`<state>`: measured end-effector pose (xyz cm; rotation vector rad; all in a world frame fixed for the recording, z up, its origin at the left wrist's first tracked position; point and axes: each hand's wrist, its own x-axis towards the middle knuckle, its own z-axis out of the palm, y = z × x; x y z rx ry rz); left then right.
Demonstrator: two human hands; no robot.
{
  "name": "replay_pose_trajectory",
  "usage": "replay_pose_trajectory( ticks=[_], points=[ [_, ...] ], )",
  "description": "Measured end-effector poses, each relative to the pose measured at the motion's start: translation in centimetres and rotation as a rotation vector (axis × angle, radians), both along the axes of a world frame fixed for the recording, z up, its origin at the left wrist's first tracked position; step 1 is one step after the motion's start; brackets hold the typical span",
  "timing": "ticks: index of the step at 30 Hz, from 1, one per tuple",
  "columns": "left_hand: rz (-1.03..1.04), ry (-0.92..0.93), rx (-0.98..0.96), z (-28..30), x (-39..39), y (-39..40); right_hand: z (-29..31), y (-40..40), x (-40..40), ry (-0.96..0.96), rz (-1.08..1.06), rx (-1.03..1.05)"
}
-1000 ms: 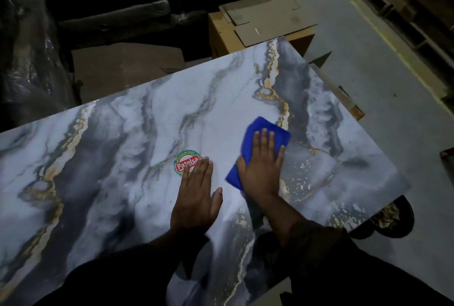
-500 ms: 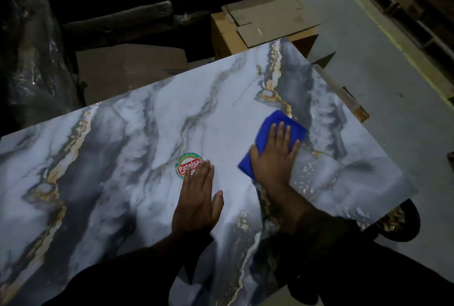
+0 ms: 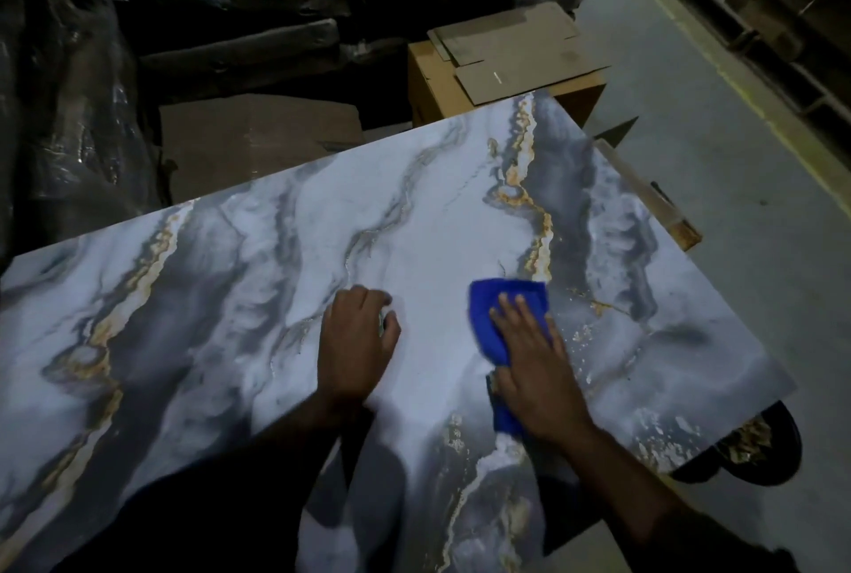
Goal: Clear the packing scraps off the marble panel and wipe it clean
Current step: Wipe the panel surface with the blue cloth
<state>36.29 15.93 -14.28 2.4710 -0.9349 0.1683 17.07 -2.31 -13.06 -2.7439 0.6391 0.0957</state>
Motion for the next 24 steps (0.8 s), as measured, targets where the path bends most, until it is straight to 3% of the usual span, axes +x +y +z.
replay_pose_trajectory(
  ticks=[4, 8, 12, 16, 18, 21, 24],
  points=[
    [-0.047, -0.03, 0.08, 0.0, 4.9, -2.0, -0.7, -2.1, 6.7, 0.048, -0.311, -0.196],
    [-0.061, -0.035, 0.112, -0.8, 5.7, -2.0, -0.4, -2.8, 13.6, 0.04, -0.352, -0.173],
    [-0.07, -0.009, 0.091, -1.0, 5.9, -2.0, -0.2, -0.1, 16.3, -0.059, -0.089, 0.001],
    [-0.075, -0.014, 0.07, -0.7, 6.0, -2.1, -0.3, 3.2, 11.0, -0.138, 0.279, 0.065],
    [-0.079, 0.002, 0.069, -0.6, 5.9, -2.2, -0.6, 2.0, 8.2, -0.119, 0.329, 0.037],
    [-0.076, 0.0, 0.066, -0.5, 5.6, -2.1, -1.0, -2.1, 7.8, -0.102, 0.105, -0.056],
    [-0.084, -0.06, 0.047, -0.9, 5.5, -2.2, -0.8, -5.7, 12.7, -0.027, -0.22, -0.132]
  ],
)
